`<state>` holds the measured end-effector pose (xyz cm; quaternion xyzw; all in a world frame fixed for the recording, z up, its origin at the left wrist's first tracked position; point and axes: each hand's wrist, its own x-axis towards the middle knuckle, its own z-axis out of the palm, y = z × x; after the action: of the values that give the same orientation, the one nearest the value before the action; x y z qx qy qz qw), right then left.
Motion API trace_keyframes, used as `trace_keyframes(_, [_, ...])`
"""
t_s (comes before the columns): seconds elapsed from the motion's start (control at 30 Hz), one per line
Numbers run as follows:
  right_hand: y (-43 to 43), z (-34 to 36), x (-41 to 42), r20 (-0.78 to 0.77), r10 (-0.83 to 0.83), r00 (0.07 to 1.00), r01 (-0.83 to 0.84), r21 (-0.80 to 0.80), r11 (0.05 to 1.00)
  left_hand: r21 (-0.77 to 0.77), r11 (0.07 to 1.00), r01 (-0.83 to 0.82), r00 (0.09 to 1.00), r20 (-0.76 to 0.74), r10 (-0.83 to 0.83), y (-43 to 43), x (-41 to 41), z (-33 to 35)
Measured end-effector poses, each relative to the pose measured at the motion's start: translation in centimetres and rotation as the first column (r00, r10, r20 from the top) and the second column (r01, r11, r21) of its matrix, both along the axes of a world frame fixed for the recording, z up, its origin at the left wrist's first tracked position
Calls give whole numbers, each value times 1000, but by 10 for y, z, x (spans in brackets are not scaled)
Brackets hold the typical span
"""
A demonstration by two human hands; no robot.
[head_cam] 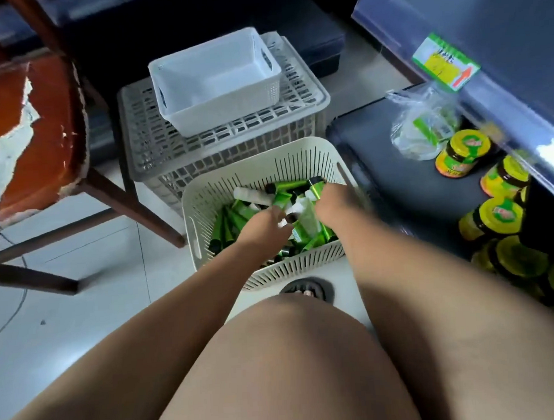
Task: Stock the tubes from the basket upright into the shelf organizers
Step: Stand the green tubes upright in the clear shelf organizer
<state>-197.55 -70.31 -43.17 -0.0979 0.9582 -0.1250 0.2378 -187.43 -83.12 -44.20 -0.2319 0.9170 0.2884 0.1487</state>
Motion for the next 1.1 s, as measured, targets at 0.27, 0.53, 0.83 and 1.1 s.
trace_keyframes(0.27, [-10, -64, -18, 164, 11, 986, -33, 134, 990, 22, 974, -226, 972, 79, 223, 7, -47, -53])
trace_keyframes(0.53, [-18, -73, -33, 130, 174, 976, -200, 231, 952, 67, 937, -343, 935, 120, 334, 2, -59, -72])
trace_keyframes(0.83, [-13, -71, -33, 68, -25, 997, 20, 69, 997, 367, 712, -598, 801, 310, 513, -12, -41, -51])
trace_keyframes(1.1, [0, -34, -25, 142, -287, 947, 320, -433, 843, 435, 493, -754, 649, 374, 663, -27, -20, -23])
